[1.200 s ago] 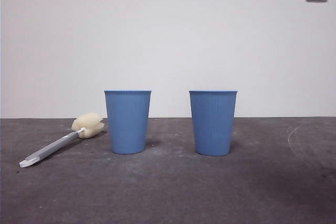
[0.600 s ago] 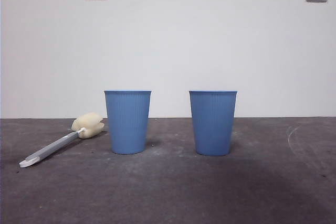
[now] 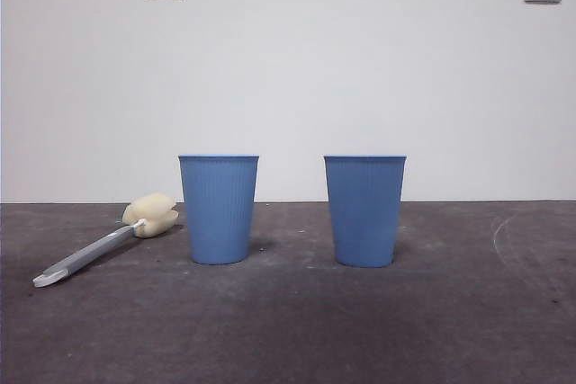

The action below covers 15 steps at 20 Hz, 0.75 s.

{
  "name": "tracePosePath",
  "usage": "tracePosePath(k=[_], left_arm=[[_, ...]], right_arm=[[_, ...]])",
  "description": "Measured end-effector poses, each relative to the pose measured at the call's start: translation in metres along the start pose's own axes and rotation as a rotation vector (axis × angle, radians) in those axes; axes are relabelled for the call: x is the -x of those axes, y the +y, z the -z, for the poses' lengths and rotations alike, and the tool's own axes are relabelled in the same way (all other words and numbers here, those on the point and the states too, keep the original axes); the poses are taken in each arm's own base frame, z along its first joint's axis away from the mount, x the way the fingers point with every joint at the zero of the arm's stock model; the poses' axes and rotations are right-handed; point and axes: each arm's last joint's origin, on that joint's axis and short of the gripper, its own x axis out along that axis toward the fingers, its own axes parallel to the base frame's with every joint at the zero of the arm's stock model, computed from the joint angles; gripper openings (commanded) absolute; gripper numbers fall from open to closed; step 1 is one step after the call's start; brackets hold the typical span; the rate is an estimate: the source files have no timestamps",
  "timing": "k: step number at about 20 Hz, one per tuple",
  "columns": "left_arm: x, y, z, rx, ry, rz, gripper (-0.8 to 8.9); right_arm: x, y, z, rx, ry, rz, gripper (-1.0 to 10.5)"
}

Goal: Pick up the cup brush,pick up the cup,insert the brush into the cup,clean the cup,put the cup brush back,put the cup back to the fixed position on the table

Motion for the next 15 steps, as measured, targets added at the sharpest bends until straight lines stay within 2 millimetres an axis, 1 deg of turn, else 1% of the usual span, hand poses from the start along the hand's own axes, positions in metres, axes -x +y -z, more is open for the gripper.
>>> tracePosePath(k=[5,8,10,11,12,13,14,15], left_arm=[[0.013,-0.013,-0.013,-0.075,0.038,0.045,-0.07],[0.015,-0.016,-0.018,-0.102,0.044,0.059,-0.07],[0.012,-0.015,-0.02,-0.101,0.055,0.062,0.03],[0.011,-0.014,-0.02,-0.097,0.061,0.063,0.33],[0.009,-0.014,-0.021,-0.093,0.068,0.063,1.66],[0.008,-0.013,-0.021,-0.09,0.072,0.063,3.38],[0.007,-0.012,-0.022,-0.086,0.078,0.063,5.43],[0.006,-0.011,-0.023,-0.083,0.083,0.063,5.98]], right_arm=[[0.005,0.003,-0.016,0.036,0.09,-0.057,-0.1],[0.005,0.003,-0.022,0.05,0.094,-0.076,-0.1],[0.004,0.003,-0.023,0.051,0.093,-0.087,0.1],[0.004,0.003,-0.023,0.051,0.092,-0.087,0.8],[0.004,0.003,-0.023,0.053,0.092,-0.089,2.5],[0.004,0.003,-0.023,0.053,0.092,-0.089,4.0],[0.004,0.003,-0.023,0.053,0.091,-0.089,5.2],[0.004,0.003,-0.023,0.05,0.09,-0.088,5.7]])
